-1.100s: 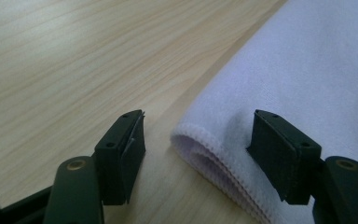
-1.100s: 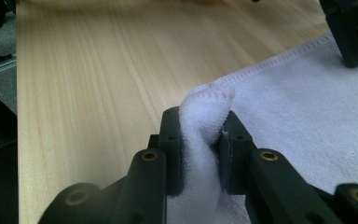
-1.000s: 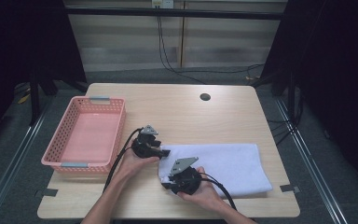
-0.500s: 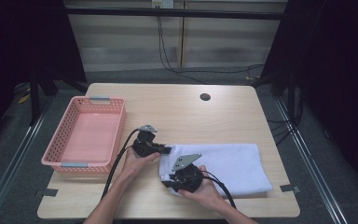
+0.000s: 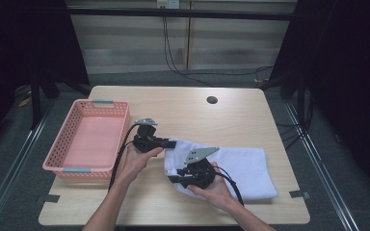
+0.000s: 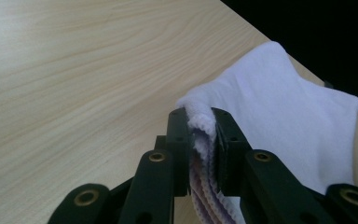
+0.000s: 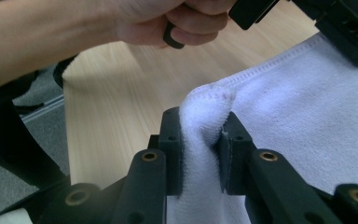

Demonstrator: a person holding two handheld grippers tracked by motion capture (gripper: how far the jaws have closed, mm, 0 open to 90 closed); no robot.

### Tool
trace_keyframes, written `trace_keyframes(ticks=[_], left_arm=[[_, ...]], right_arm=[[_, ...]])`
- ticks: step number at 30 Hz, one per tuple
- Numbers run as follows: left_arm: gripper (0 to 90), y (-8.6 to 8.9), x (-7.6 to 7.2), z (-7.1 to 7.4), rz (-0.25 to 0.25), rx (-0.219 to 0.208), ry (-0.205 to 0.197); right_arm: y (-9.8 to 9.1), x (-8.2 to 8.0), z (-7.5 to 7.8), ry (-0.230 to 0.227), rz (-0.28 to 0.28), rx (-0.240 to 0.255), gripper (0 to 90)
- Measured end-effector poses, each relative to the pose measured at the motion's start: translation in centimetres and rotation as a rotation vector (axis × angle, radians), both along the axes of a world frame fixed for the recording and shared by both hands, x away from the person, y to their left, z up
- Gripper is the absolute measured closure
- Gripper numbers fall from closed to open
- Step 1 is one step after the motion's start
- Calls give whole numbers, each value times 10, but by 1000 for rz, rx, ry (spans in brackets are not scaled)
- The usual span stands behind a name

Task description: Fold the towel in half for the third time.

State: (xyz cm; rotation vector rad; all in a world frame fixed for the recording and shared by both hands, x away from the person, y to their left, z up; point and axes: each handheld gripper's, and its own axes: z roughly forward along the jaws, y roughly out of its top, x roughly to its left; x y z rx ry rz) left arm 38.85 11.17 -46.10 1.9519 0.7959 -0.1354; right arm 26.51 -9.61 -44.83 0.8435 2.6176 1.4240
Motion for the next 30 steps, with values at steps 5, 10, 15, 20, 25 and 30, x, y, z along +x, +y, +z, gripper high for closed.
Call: trace_keyframes(ticks=[5, 10, 15, 20, 25, 30], left_arm=[[789, 4, -1, 7, 16, 2, -4], [791, 13, -6, 20, 22, 4, -23], [792, 23, -7, 22, 48, 3, -22], [791, 35, -9, 26, 72, 12, -29], [791, 45, -16, 35, 88, 15, -52], [790, 56, -18, 48, 107, -20, -57]], right_arm=[[2, 0, 8, -8, -3, 18, 748], [10, -2, 11, -15, 3, 42, 748], [19, -1, 16, -17, 11, 62, 748], [29, 2, 16, -6, 12, 70, 749], [38, -1, 20, -15, 18, 82, 749], [48, -2, 31, -32, 34, 97, 749]])
